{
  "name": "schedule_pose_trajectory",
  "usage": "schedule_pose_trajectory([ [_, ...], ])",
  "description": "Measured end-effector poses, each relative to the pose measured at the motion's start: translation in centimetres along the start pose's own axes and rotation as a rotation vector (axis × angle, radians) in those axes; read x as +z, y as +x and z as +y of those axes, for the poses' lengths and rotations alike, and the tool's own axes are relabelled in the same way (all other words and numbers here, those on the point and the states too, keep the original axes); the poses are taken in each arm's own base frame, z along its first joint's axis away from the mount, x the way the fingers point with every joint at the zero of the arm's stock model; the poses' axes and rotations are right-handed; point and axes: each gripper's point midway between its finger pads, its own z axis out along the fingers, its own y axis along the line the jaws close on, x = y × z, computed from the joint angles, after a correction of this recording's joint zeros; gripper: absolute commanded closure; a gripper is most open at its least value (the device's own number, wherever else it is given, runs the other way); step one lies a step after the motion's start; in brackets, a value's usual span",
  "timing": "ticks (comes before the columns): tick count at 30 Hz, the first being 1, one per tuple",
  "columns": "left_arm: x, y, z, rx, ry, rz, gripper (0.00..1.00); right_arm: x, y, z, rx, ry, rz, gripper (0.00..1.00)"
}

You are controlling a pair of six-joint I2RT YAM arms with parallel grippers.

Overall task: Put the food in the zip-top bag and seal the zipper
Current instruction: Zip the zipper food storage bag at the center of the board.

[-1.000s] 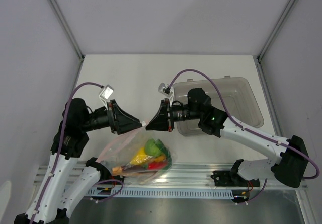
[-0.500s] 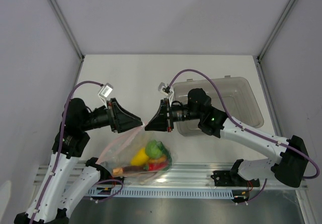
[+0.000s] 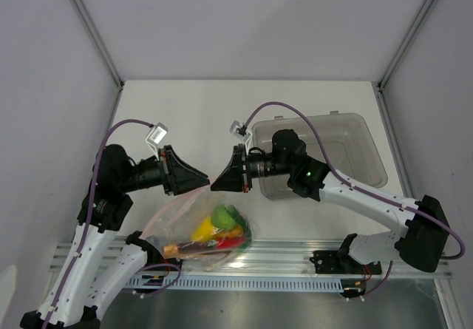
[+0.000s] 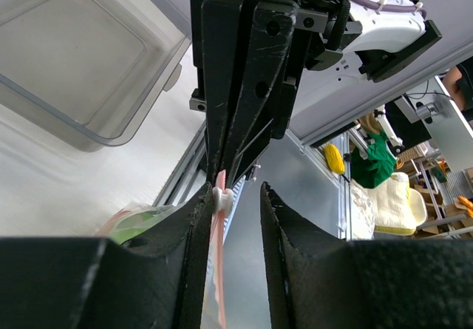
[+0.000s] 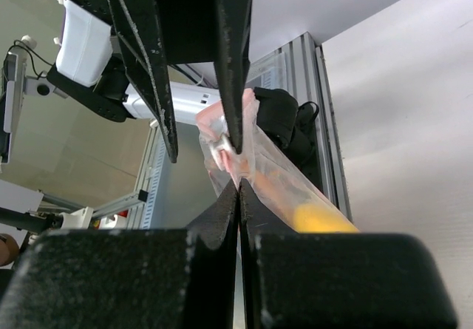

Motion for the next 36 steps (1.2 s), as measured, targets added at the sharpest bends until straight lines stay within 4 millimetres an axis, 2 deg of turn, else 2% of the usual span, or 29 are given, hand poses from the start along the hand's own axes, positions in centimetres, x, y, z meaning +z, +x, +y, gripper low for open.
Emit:
schedule_pose_trajectory([
  [11,-0.04,0.2,0.1,0.001,-0.004,0.006,0.7,0.25,-0.34,0.02,0.015,-0.006,-0.014,1.0],
  [18,-0.06,0.27,0.14,0.0,-0.006,0.007,0.83,0.26,-0.44,0.14,0.023,-0.009,-0.018,1.0],
  [23,-0.04,0.25,0.3,0.001,-0.013,0.005,0.99,0.26,-0.44,0.15,0.027,-0.01,-0.018,1.0],
  [36,-0.01,0.32,0.86,-0.004,-0.038,0.003,0.99,0.27,-0.59,0.33,0.03,-0.019,-0.03,1.0],
])
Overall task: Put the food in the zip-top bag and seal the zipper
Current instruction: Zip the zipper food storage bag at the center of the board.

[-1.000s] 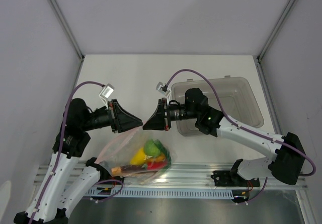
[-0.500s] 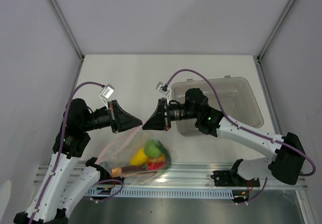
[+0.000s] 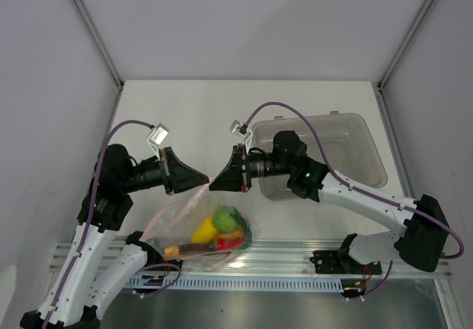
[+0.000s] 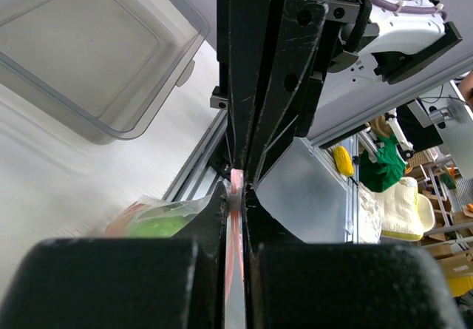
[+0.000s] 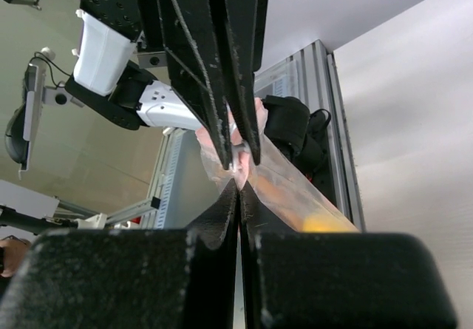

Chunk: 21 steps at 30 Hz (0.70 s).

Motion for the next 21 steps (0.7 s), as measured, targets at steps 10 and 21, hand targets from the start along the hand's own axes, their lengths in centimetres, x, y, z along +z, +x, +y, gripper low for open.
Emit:
schedule_pose_trajectory([
  [10,0.0,0.3,0.3,-0.012,-0.01,0.011,0.99,-0.4,-0.3,-0.1,0.037,-0.004,-0.042,1.0],
  [21,-0.3,0.9,0.0,-0.003,-0.002,0.008,0.99,-1.2,-0.8,-0.6,0.087,0.001,-0.104,1.0],
])
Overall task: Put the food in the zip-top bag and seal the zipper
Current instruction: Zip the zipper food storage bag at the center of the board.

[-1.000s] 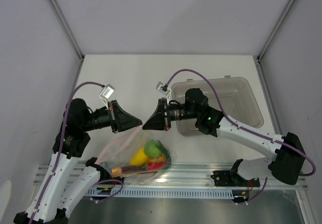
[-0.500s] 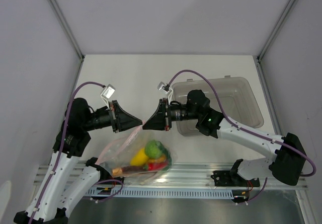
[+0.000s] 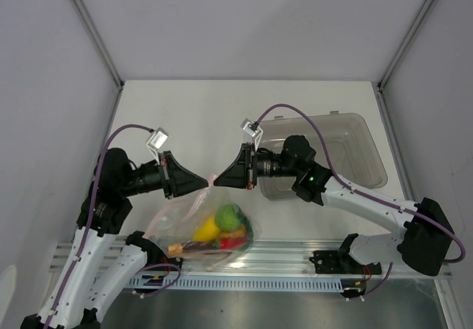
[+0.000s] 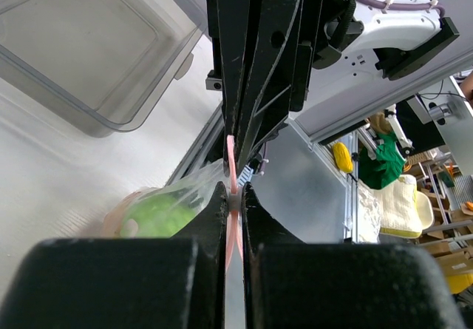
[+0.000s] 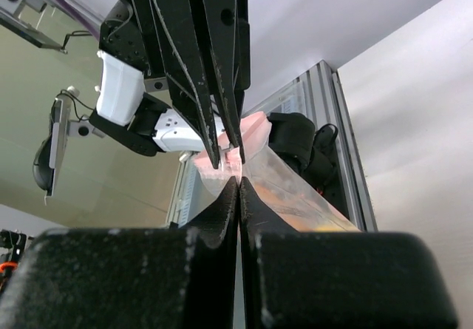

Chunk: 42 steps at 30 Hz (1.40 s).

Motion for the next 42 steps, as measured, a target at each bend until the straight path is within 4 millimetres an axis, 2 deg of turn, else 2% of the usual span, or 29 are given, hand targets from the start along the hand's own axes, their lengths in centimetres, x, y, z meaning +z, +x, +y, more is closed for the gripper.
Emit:
schedule_pose_trajectory([
  [9,-0.4,0.9,0.2,0.002,-0.011,0.015,0.99,-0.9,-1.0,-0.4,0.007,0.022,-0.042,1.0],
  [16,-0.9,2.3,0.3,-0.015,-0.029,0.049,0.99,-2.2,-3.5,-0.2,-0.047,0.044,-0.128,1.0],
  [18,-1.0,2.5,0.4,-0.019,-0.033,0.056,0.99,-2.3,-3.3,0.2,-0.067,0.031,-0.111,1.0],
  [21,-1.0,2.7,0.4,-0.023,-0.036,0.062,0.99,-2.0,-2.7,0.3,-0.089,0.012,-0.05,0.81],
  [22,-1.0,2.7,0.4,-0.024,-0.036,0.063,0.99,-1.8,-2.6,0.3,-0.1,0.002,-0.026,0.71],
  [26,-1.0,2.7,0.4,-0.026,-0.036,0.065,0.99,-0.9,-1.8,0.1,-0.12,-0.022,0.072,0.57],
  [30,-1.0,2.8,0.5,-0.03,-0.038,0.067,0.99,-0.1,-0.7,-0.2,-0.124,-0.036,0.142,0.56],
  [42,-1.0,2.9,0.5,-0.033,-0.036,0.071,0.99,0.6,2.3,-0.4,-0.098,-0.075,0.253,0.64],
])
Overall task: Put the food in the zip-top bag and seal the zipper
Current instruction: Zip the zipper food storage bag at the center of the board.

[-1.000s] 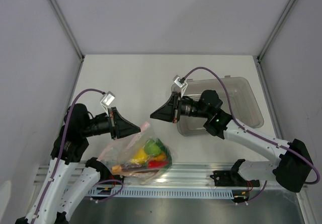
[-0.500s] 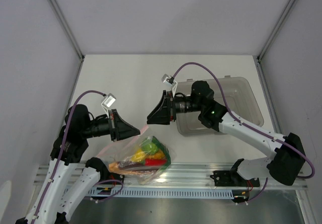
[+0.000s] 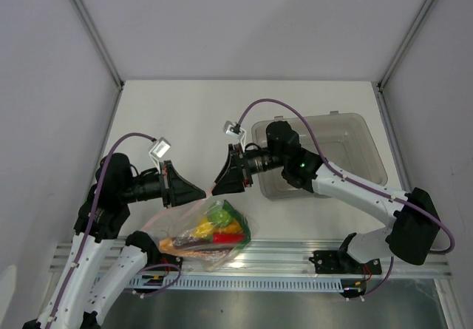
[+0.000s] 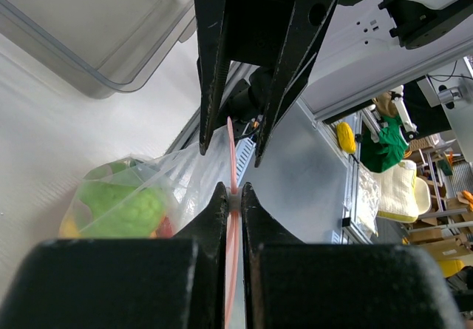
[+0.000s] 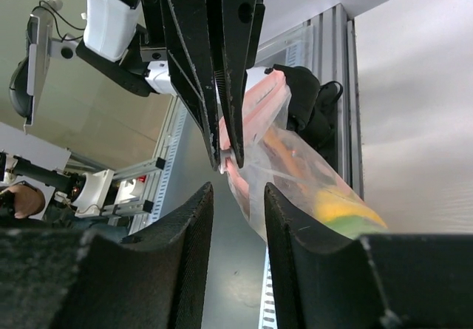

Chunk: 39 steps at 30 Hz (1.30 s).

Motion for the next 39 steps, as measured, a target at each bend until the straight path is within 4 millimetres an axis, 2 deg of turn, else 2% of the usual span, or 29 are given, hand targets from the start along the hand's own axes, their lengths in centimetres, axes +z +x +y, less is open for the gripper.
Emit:
schedule_pose_trajectory([
  [7,0.0,0.0,0.0,0.0,0.001,0.001,0.99,0.5,0.2,0.0,0.006,-0.013,0.016,0.68],
  [12,0.0,0.0,0.0,0.0,0.001,0.001,0.99,1.3,0.5,0.0,0.012,-0.032,0.037,0.75],
  [14,0.0,0.1,0.0,-0.002,0.001,0.003,1.0,1.5,0.5,0.0,0.012,-0.039,0.042,0.84],
  [15,0.0,0.1,0.0,-0.002,0.001,0.003,0.99,1.5,0.6,0.1,0.012,-0.041,0.044,0.96],
  [16,0.0,0.1,0.0,-0.002,-0.001,0.003,0.99,1.5,0.6,0.1,0.009,-0.043,0.046,1.0],
  [27,0.0,0.2,0.4,0.007,-0.016,0.004,0.99,1.3,0.4,-0.3,-0.018,0.019,0.038,1.0],
  [39,-0.3,-0.3,1.2,0.038,-0.086,-0.019,0.99,-1.4,-1.2,-2.4,-0.025,0.138,-0.034,1.0],
])
